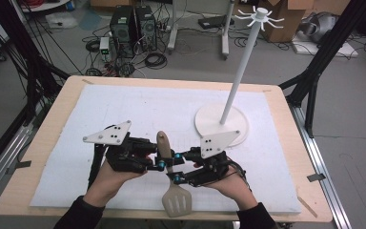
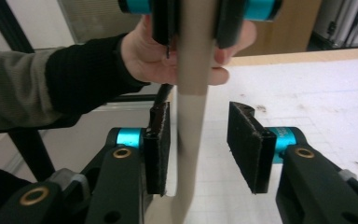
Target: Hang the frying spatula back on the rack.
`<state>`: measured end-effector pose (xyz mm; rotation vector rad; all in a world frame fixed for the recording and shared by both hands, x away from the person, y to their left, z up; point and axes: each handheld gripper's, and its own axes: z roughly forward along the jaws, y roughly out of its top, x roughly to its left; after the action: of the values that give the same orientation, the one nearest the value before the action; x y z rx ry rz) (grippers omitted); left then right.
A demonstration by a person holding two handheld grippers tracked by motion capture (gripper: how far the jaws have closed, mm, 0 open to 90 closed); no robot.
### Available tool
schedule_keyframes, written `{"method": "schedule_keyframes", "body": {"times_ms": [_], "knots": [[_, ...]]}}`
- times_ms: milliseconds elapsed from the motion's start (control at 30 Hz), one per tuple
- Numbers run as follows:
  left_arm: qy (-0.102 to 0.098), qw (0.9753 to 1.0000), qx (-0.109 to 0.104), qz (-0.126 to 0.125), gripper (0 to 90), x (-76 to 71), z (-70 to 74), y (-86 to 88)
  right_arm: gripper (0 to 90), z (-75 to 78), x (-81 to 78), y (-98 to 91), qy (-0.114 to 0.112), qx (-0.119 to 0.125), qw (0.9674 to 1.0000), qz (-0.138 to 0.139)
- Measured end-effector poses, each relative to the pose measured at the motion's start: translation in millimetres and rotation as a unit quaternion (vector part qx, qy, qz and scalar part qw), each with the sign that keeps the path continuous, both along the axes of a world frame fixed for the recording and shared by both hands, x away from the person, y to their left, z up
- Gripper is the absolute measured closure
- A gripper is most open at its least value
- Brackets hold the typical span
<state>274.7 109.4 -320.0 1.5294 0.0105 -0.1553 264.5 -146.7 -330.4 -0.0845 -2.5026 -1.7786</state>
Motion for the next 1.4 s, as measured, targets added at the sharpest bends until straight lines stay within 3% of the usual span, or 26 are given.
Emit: {"method": "schedule_keyframes", "body": {"times_ms": [33, 67, 100, 233, 333, 400, 433, 467, 567, 600, 700, 767, 800, 900, 1033, 1200, 1233, 1400], "knots": [[0.001, 1.0, 0.001, -0.003, 74.7, 0.4, -0.1, -0.4, 67.9, -0.2, -1.4, -0.1, -0.005, 0.007, 0.9999, 0.006], [0.001, 1.0, 0.002, -0.005, 74.7, 0.9, -0.3, -0.8, 67.9, -0.2, -1.4, -0.1, -0.005, 0.007, 0.9999, 0.006], [0.001, 1.0, 0.001, -0.003, 74.6, 1.6, -0.6, -1.1, 75.2, -0.3, -0.9, -1.0, -0.008, 0.009, 0.9999, 0.007], [-0.004, 1.0, -0.002, -0.002, 74.4, 2.1, -0.7, -1.6, 77.9, -0.5, -0.2, -2.8, 0.003, 0.01, 0.9999, 0.005], [-0.004, 1.0, -0.006, 0.005, 73.9, 1.0, -0.7, -2.7, 78.3, 0.1, -0.5, -3.7, -0.001, 0.011, 0.9999, -0.002], [0.002, 0.9999, -0.01, 0.011, 61.9, 1.1, 0.2, -3.4, 78.4, 0.3, -0.5, -4.0, -0.001, 0.011, 0.9999, -0.005], [0.015, 0.9997, -0.012, 0.017, 61.9, 2.1, 0.9, -2.8, 78.4, 0.2, -0.2, -4.1, -0.002, 0.01, 0.9999, -0.007], [0.02, 0.9995, -0.012, 0.023, 53.5, 3.0, 1.4, -1.4, 78.4, -0.1, 0.3, -4.6, -0.003, 0.007, 0.9999, -0.011], [0.016, 0.9983, -0.014, 0.054, 37.8, 3.9, 2.3, 7.3, 78.5, 2.1, 3.0, -11.8, 0.0, 0.014, 0.9997, -0.021], [0.017, 0.9973, -0.019, 0.069, 35.6, 3.6, 3.0, 14.6, 78.4, 3.9, 3.5, -14.8, -0.002, 0.017, 0.9995, -0.028], [0.023, 0.9968, -0.022, 0.074, 31.1, 2.3, 3.3, 25.0, 78.4, 8.4, 5.6, -21.4, -0.006, 0.022, 0.999, -0.039], [0.017, 0.9962, -0.012, 0.085, 27.1, -1.0, 2.3, 33.9, 78.5, 13.9, 8.0, -28.3, -0.009, 0.025, 0.9984, -0.051], [0.005, 0.9952, 0.001, 0.098, 24.0, -4.8, 0.2, 41.2, 78.5, 19.5, 11.2, -35.4, -0.016, 0.028, 0.9974, -0.065], [-0.006, 0.9937, 0.014, 0.111, 22.0, -9.7, -4.2, 50.0, 78.4, 25.1, 15.4, -42.9, -0.02, 0.031, 0.996, -0.082], [-0.01, 0.9911, 0.039, 0.127, 21.1, -18.0, -17.6, 63.4, 78.5, 37.6, 27.7, -60.7, -0.025, 0.039, 0.9919, -0.119], [-0.009, 0.9891, 0.046, 0.139, 21.3, -26.8, -37.7, 77.1, 78.5, 48.3, 37.5, -71.9, -0.03, 0.046, 0.9878, -0.145], [-0.011, 0.9886, 0.047, 0.143, 21.4, -28.9, -42.5, 81.4, 78.5, 54.0, 42.9, -76.7, -0.035, 0.049, 0.9858, -0.157], [-0.015, 0.9875, 0.047, 0.15, 21.4, -31.5, -50.9, 90.9, 78.5, 66.1, 52.4, -84.9, -0.036, 0.054, 0.9818, -0.178]]}}
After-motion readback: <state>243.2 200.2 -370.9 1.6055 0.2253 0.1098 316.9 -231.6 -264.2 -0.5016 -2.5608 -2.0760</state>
